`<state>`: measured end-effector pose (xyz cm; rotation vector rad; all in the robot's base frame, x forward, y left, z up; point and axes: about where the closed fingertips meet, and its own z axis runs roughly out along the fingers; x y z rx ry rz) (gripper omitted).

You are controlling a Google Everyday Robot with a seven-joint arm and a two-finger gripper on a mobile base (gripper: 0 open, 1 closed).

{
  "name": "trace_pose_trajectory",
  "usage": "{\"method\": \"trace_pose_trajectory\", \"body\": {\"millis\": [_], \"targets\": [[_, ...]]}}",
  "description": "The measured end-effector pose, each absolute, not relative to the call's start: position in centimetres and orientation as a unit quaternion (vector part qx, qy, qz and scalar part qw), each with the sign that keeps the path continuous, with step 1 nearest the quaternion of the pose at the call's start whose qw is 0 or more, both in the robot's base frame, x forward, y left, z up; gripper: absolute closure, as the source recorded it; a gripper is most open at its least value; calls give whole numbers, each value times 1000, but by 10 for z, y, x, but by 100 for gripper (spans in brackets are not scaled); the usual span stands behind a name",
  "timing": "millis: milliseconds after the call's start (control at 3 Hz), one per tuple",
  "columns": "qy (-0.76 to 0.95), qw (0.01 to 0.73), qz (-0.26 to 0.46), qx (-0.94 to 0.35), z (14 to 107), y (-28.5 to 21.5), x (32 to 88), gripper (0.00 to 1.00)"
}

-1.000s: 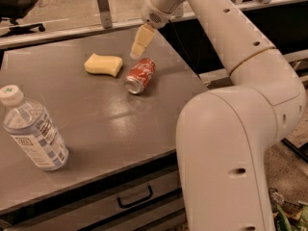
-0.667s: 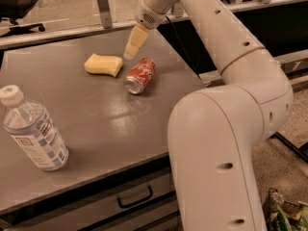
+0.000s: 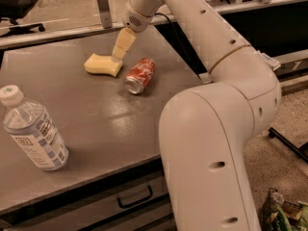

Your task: Move sponge near blue plastic bottle

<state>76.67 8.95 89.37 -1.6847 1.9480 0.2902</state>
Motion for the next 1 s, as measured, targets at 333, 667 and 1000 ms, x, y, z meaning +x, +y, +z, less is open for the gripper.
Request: {"method": "trace_pose_trajectory", "body": {"millis": [333,667,1000], "targets": [[721,258,117,-633,882,101,758,0],[725,243,127,-632,871,110,749,0],[730,231,132,-630,862,116,743,15]]}}
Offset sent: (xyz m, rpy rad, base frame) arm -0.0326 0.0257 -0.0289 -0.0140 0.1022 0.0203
